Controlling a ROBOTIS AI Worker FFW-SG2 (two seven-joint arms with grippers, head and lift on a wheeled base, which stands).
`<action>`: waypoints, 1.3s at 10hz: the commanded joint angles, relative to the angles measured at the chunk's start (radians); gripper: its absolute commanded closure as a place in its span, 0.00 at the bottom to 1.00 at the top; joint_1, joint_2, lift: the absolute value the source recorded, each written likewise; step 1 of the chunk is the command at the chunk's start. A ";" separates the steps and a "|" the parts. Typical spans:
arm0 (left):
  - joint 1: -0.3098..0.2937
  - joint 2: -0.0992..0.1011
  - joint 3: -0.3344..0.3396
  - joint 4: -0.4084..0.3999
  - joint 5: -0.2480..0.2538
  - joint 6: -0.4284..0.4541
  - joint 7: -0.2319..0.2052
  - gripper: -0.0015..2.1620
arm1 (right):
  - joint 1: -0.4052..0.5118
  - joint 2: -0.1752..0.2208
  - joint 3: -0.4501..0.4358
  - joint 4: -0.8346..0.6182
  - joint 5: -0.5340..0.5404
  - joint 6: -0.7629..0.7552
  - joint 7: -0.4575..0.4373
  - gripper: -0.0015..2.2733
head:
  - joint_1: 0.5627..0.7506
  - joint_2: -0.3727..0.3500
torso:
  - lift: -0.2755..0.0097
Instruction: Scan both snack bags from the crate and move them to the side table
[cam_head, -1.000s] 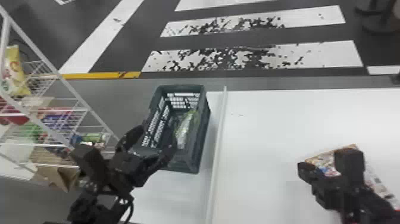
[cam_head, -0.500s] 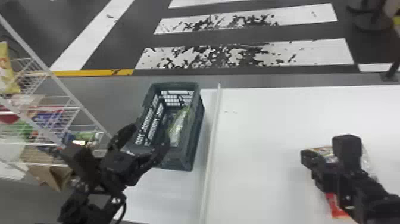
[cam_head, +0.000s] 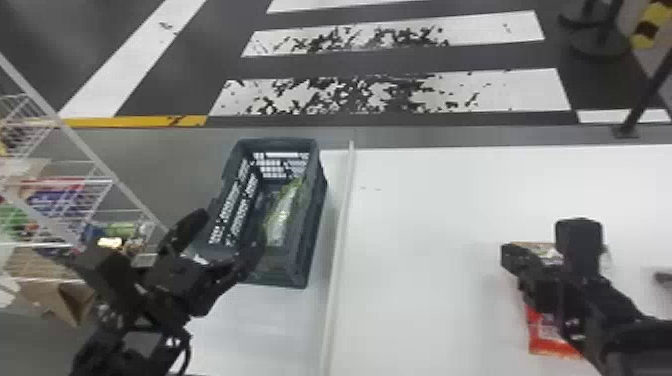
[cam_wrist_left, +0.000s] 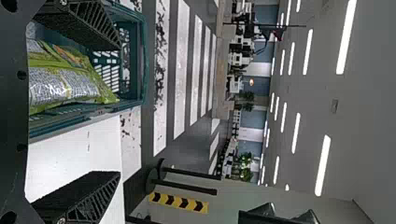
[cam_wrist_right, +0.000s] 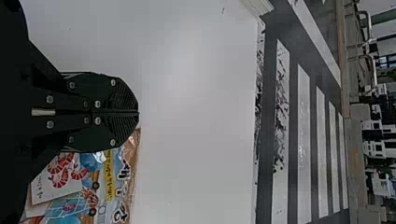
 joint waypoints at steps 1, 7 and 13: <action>0.000 0.000 0.000 0.000 0.000 0.000 0.000 0.02 | 0.032 -0.003 -0.033 -0.014 -0.051 0.002 0.022 0.99 | 0.70 0.77 | 0.86; -0.019 -0.002 -0.008 0.004 0.000 0.000 0.002 0.02 | 0.274 -0.009 -0.176 -0.355 -0.112 -0.093 0.037 0.99 | 0.70 0.73 | 0.86; -0.028 0.001 -0.021 0.013 0.000 0.000 0.000 0.02 | 0.276 -0.031 -0.224 -0.105 -0.116 -0.311 0.039 0.99 | 0.70 0.54 | 0.86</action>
